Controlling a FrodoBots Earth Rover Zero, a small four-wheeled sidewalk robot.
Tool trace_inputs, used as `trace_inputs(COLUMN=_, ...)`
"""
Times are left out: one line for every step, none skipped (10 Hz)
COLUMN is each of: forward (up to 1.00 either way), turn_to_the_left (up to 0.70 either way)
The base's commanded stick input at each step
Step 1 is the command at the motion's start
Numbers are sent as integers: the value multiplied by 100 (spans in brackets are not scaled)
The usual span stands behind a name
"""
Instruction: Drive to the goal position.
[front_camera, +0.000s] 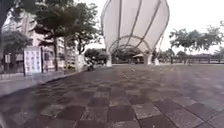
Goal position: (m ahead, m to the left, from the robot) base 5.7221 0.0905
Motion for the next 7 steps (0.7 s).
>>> trace_inputs(forward=100, turn_to_the_left=0)
trace_inputs(forward=100, turn_to_the_left=0)
trace_inputs(forward=100, turn_to_the_left=0)
trace_inputs(forward=100, turn_to_the_left=0)
trace_inputs(forward=100, turn_to_the_left=0)
trace_inputs(forward=100, turn_to_the_left=0)
trace_inputs(forward=100, turn_to_the_left=0)
